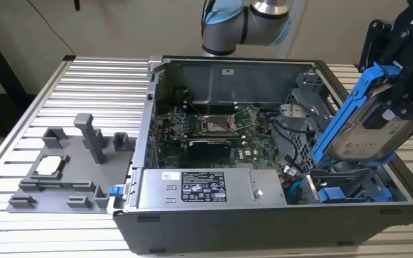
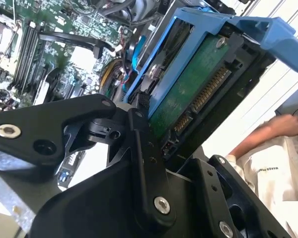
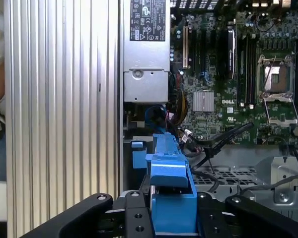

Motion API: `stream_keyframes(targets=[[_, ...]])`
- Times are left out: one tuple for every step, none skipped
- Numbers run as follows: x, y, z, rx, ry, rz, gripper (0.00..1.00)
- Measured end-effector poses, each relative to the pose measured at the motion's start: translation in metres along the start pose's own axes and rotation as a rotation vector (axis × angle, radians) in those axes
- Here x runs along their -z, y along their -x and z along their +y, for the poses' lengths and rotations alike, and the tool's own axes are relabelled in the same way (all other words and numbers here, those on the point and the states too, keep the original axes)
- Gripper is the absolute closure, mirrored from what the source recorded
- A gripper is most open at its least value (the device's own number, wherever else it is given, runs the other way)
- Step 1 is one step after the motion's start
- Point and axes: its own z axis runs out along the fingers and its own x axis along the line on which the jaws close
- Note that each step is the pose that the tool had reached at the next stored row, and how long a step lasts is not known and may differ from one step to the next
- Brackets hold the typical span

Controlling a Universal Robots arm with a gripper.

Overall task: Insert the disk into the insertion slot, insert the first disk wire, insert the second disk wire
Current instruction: 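Insert the disk into the insertion slot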

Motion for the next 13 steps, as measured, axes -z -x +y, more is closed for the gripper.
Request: stream_keyframes(targets=[[-0.0013, -0.0005, -0.0006, 0.001, -0.0002, 0.0000, 0.67], [-0.0026, -0.0010, -0.0011, 0.001, -0.0004, 0.0000, 0.67], [-0.0042, -0.0015, -0.0017, 0.002, -0.0004, 0.0000, 0.67], [-0.0060, -0.0020, -0.0022, 0.002, -0.0004, 0.0000, 0.67], [-0.0079, -0.0024, -0.0028, 0.002, -0.0004, -0.0004, 0.67], [-0.0095, -0.0028, -0.0032, 0.002, -0.0004, -0.0008, 0.67], [-0.0113, -0.0032, -0.0038, 0.002, -0.0004, -0.0021, 0.67], [-0.0130, -0.0037, -0.0043, 0.002, -0.0004, -0.0041, 0.67], [-0.0143, -0.0040, -0.0047, 0.002, -0.0004, -0.0061, 0.67], [-0.0157, -0.0043, -0.0052, 0.002, -0.0004, -0.0083, 0.67], [-0.0172, -0.0047, -0.0055, 0.002, -0.0004, -0.0104, 0.67], [-0.0187, -0.0051, -0.0057, 0.002, -0.0004, -0.0123, 0.67], [-0.0206, -0.0055, -0.0059, 0.002, -0.0004, -0.0138, 0.67]])
